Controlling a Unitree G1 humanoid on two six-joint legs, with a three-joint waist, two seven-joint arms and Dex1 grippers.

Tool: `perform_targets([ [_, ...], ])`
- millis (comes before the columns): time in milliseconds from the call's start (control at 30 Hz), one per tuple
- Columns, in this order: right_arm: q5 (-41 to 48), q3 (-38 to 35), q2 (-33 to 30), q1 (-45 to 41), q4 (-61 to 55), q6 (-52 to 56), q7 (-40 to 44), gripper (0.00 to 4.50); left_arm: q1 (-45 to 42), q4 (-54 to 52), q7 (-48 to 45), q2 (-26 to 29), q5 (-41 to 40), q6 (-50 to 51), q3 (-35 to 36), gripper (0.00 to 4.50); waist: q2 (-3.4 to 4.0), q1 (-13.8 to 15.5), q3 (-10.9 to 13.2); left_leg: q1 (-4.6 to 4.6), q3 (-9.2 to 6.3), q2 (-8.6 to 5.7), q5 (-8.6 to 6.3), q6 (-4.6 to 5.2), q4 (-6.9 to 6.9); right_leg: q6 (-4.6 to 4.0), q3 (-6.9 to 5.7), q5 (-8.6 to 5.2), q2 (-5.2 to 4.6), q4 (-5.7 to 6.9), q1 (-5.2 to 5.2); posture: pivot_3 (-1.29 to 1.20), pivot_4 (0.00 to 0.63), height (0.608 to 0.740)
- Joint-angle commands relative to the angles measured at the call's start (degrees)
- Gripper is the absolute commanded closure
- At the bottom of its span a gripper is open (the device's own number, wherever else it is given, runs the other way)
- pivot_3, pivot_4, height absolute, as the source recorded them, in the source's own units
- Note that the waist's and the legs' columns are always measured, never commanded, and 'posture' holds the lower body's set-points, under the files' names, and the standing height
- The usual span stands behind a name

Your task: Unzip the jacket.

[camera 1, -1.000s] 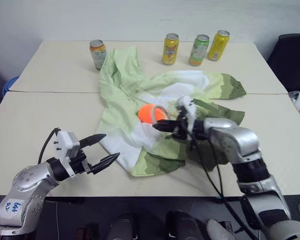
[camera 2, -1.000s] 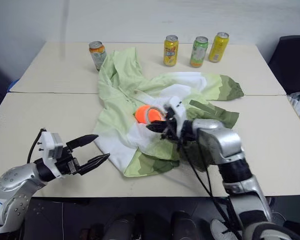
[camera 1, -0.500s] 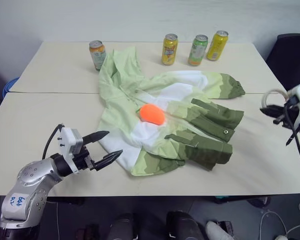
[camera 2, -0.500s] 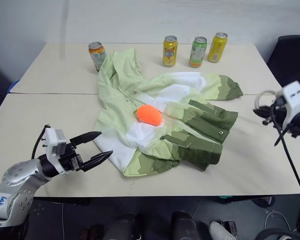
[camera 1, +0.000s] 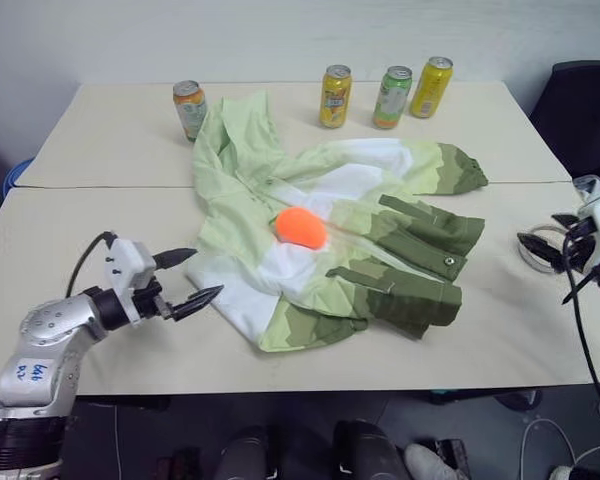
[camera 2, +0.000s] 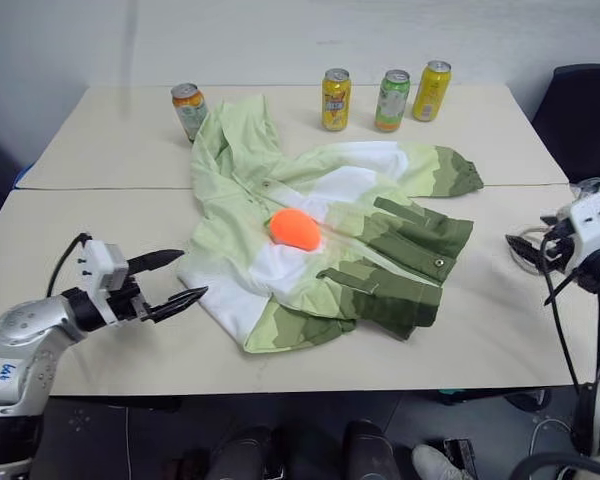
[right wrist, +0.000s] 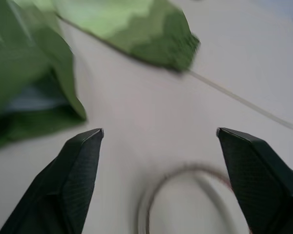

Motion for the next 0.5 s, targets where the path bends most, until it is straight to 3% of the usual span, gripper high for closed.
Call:
perform_targets([
  [33, 8.1, -0.9, -1.3, 6.4, -19.9, 10.3, 8.1, 0.01, -1.7, 6.6, -3.1, 4.1, 5.5, -8.6, 0.6, 0.0, 0.0, 0.0, 0.0, 0.01, -0.01, 0.02, -0.01, -0.01, 0.0, 0.0, 0.0, 0.0, 0.01, 0.01, 0.01, 0.0, 0.15, 0.74],
  [133, 16.8, 4.2, -3.6, 17.0, -46.6, 27.6, 12.1, 0.01, -7.5, 17.3, -7.1, 7.0, 10.5, -16.3, -3.2, 0.0, 0.03, 0.6, 0.0, -0.01, -0.07, 0.01, -0.03, -0.02, -0.01, 0.0, -0.03, 0.0, -0.06, 0.03, 0.0, 0.0, 0.15, 0.74],
  [200, 20.7, 7.0, -1.9, 19.8, -58.9, 33.5, 10.1, 0.01, -12.7, 24.1, -9.5, 7.6, 13.9, -20.6, -6.9, 0.0, 0.03, 0.7, 0.0, -0.03, -0.13, 0.06, -0.05, -0.04, -0.01, -0.01, -0.09, 0.0, -0.05, 0.03, -0.01, 0.0, 0.15, 0.74],
  [333, 21.4, 12.1, 2.4, 21.3, -69.3, 38.6, 5.3, 0.01, -21.8, 35.0, -10.7, 5.9, 19.0, -27.6, -12.1, 0.0, -0.05, 1.4, 0.0, -0.05, -0.13, -0.02, -0.08, -0.01, 0.05, 0.0, -0.12, 0.0, -0.11, 0.04, -0.05, 0.0, 0.15, 0.74],
  [500, 10.7, 20.3, 6.7, 22.6, -70.1, 39.0, -3.9, 0.01, -30.5, 44.4, -14.1, 1.1, 24.1, -34.5, -19.5, 0.0, -0.13, 2.3, 0.0, -0.12, -0.11, -0.22, -0.14, 0.1, 0.08, -0.01, -0.56, 0.0, -0.11, 0.14, -0.12, 0.0, 0.15, 0.74],
])
